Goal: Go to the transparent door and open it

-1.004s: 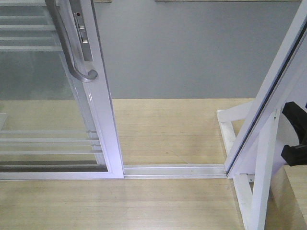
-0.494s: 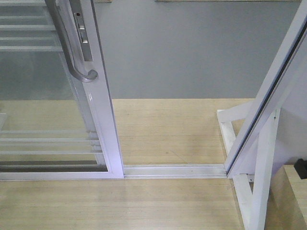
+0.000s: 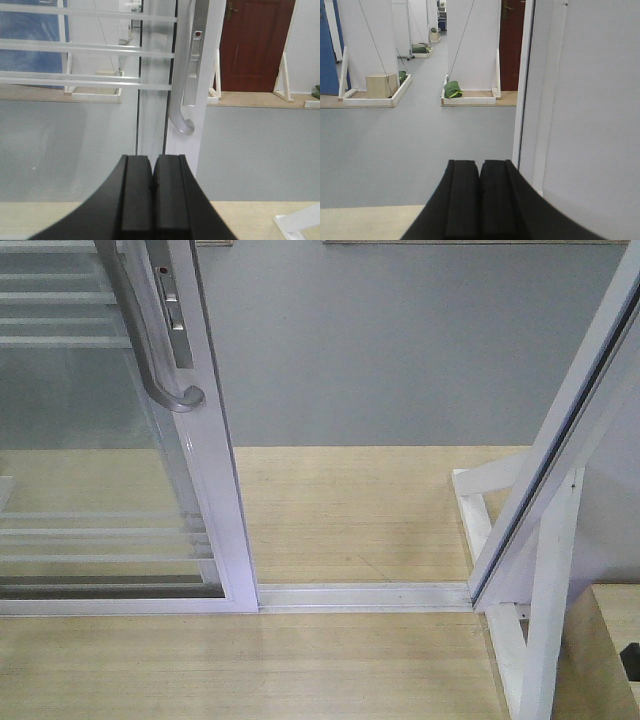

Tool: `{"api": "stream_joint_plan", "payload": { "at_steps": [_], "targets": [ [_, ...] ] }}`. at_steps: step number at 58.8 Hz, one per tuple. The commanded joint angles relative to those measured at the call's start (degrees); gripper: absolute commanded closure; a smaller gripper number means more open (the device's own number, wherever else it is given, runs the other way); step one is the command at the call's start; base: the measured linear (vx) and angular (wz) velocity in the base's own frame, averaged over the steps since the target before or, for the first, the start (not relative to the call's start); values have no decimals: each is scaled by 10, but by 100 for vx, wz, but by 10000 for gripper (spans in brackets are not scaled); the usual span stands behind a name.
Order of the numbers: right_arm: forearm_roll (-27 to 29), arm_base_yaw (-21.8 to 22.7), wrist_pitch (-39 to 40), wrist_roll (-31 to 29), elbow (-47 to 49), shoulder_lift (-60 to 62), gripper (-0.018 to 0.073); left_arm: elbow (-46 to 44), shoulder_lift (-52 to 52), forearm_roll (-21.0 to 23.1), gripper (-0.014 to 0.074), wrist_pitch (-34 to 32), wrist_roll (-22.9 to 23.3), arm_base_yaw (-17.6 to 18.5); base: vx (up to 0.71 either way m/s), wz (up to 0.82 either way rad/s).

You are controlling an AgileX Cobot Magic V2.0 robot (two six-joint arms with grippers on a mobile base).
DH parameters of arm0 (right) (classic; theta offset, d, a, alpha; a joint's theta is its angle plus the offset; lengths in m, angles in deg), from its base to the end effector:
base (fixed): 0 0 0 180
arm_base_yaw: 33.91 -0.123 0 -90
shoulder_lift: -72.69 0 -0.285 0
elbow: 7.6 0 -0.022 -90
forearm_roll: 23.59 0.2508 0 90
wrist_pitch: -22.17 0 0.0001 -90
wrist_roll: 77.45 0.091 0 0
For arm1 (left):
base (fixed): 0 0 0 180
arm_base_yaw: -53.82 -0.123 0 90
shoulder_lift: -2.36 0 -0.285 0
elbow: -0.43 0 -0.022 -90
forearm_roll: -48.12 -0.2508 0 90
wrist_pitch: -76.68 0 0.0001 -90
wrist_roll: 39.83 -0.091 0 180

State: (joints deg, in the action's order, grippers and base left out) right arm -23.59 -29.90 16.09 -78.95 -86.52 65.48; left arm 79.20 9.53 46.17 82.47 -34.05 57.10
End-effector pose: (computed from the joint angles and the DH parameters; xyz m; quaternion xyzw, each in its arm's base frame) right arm 0.0568 -0.0040 0.1940 0.0158 0.7204 -0.0333 0.6925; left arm 0.0567 -0.0029 0.1954 -0.0047 0.7177 -0.0420 0.6951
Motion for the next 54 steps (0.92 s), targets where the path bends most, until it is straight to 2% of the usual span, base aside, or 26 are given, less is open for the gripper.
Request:
{"api": "stream_joint_plan", "payload": {
  "at_steps": [1, 54],
  "targets": [
    [-4, 4, 37, 0, -8, 5, 568, 18, -7, 0, 603, -49, 3, 1, 0, 0],
    [-4, 4, 37, 0, -8, 4, 567, 18, -7, 0, 603, -49, 3, 1, 0, 0]
  ]
}}
